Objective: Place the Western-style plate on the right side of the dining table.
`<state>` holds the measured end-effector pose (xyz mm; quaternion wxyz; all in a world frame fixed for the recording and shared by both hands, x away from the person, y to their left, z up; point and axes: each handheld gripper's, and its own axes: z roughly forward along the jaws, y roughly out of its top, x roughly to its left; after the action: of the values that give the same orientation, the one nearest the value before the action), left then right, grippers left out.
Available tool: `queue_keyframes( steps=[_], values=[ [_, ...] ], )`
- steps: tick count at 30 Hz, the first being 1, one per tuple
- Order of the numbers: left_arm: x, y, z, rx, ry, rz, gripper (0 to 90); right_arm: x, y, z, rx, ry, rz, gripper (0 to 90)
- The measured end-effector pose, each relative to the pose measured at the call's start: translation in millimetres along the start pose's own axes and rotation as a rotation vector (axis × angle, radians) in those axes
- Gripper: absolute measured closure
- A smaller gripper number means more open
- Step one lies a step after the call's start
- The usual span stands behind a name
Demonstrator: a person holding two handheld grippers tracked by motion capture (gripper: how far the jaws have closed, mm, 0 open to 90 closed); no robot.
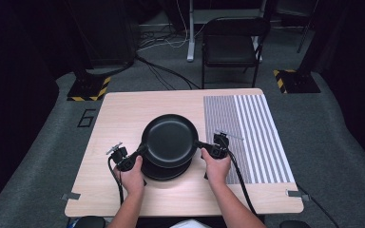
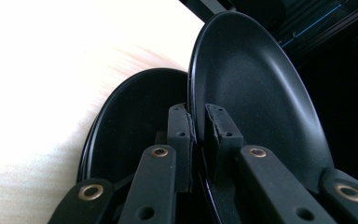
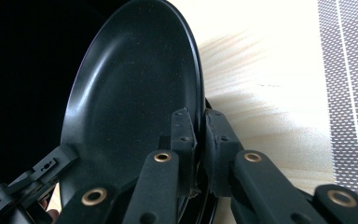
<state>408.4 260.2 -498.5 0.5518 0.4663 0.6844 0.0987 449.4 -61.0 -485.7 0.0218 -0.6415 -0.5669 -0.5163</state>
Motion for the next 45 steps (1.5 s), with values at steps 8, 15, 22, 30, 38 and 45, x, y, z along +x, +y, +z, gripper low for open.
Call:
queue_keyframes(
  steps=[8, 15, 22, 30, 38, 45],
  values=[
    [-7.4, 7.7, -1.5, -0.006, -0.014, 0.004, 81.5, 4.0, 4.0, -5.2, -0.012, 0.009, -0.004, 82.6],
    [-13.2, 12.6, -1.8, -0.009, -0.027, 0.002, 81.8, 6.1, 8.3, -9.5, -0.023, 0.013, -0.003, 82.6],
    [-21.6, 20.5, -1.5, -0.019, -0.043, 0.015, 82.0, 9.6, 13.7, -14.9, -0.036, 0.017, -0.014, 82.2],
    [-28.8, 26.1, 0.3, -0.022, -0.058, 0.029, 82.0, 13.3, 20.8, -22.0, -0.058, 0.026, -0.012, 82.1],
    [-36.4, 28.6, 5.7, -0.008, -0.077, 0.032, 82.4, 10.9, 24.6, -28.5, -0.074, 0.018, -0.011, 81.8],
    [-44.8, 28.3, 11.1, -0.003, -0.097, 0.042, 82.6, 7.0, 26.1, -36.7, -0.092, 0.009, 0.001, 81.8]
  ],
)
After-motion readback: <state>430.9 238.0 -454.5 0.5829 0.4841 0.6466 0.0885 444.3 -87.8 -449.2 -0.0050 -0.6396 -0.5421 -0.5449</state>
